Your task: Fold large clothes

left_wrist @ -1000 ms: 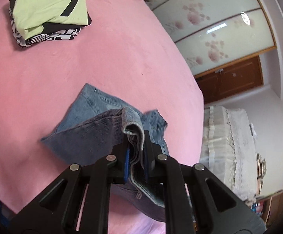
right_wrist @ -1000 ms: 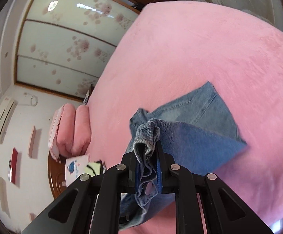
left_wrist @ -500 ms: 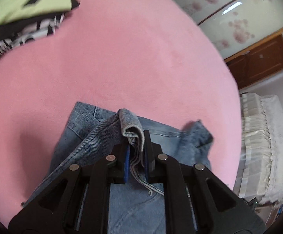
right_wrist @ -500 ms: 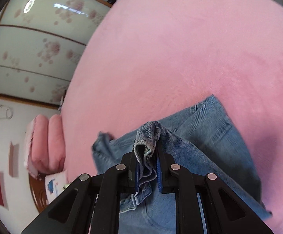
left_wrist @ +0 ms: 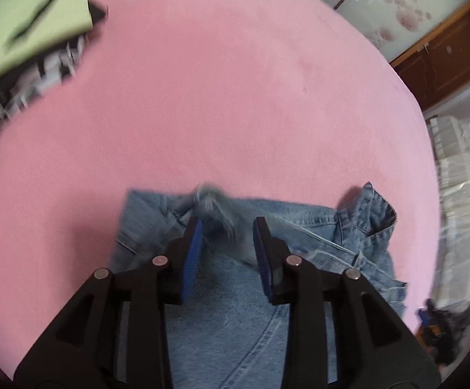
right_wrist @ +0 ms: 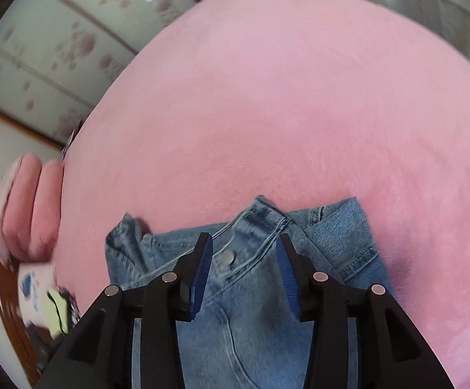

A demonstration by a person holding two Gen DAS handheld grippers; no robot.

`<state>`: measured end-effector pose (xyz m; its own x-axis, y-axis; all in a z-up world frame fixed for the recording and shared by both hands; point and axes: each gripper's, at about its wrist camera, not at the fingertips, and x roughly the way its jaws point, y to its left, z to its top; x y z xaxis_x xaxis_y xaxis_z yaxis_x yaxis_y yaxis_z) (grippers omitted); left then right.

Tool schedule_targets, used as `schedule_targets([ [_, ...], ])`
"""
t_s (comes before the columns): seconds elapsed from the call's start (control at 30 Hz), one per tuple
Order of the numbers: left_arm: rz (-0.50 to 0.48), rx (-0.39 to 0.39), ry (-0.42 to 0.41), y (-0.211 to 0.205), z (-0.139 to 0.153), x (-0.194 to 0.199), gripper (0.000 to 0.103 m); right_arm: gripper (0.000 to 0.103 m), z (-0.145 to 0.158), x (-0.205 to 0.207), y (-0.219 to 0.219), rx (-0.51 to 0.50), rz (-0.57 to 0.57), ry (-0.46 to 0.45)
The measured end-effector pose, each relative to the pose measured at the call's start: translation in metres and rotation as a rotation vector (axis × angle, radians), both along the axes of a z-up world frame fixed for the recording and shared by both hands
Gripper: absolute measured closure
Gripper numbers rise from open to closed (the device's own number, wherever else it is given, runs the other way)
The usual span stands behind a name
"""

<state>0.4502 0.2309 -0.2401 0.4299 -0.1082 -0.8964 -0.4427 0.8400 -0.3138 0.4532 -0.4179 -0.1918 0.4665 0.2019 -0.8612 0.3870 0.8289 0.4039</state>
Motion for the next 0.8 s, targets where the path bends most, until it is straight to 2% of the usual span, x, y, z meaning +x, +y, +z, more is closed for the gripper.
schedule_targets([
  [0.07,-0.039,0.046,-0.016,-0.010,0.014,-0.006,0.074,0.061,0.011,-0.010,0.011,-0.006,0.043,-0.014],
  [0.13,-0.078,0.057,-0.044,-0.020,0.026,-0.017,0.074,0.061,0.017,-0.024,0.024,-0.023,0.076,-0.027],
  [0.23,-0.148,0.055,-0.068,-0.042,0.039,-0.039,0.074,0.062,0.017,-0.051,0.044,-0.035,0.088,-0.006],
  [0.27,-0.187,0.076,-0.064,-0.058,0.040,-0.049,0.074,0.062,0.013,-0.061,0.054,-0.018,0.086,0.001],
  [0.3,-0.216,0.093,-0.059,-0.068,0.040,-0.056,0.074,0.065,0.011,-0.069,0.059,-0.003,0.089,0.004],
  [0.33,-0.257,0.105,-0.057,-0.082,0.040,-0.065,0.080,0.071,0.005,-0.080,0.071,0.023,0.110,0.008],
  [0.37,-0.287,0.109,-0.055,-0.093,0.038,-0.073,0.088,0.081,0.000,-0.089,0.082,0.041,0.135,0.008],
  [0.4,-0.323,0.105,-0.047,-0.105,0.036,-0.081,0.089,0.087,-0.004,-0.098,0.093,0.056,0.160,0.006],
  [0.47,-0.403,0.064,-0.041,-0.134,0.028,-0.095,0.100,0.095,-0.011,-0.118,0.109,0.094,0.243,-0.017],
  [0.6,-0.490,-0.012,0.017,-0.175,0.006,-0.115,0.101,0.100,-0.031,-0.145,0.153,0.106,0.412,0.003],
  [0.7,-0.531,-0.086,0.062,-0.195,-0.012,-0.128,0.101,0.100,-0.048,-0.161,0.170,0.114,0.448,0.044],
  [0.8,-0.576,-0.099,0.100,-0.211,-0.026,-0.137,0.101,0.101,-0.063,-0.173,0.170,0.140,0.446,0.077],
])
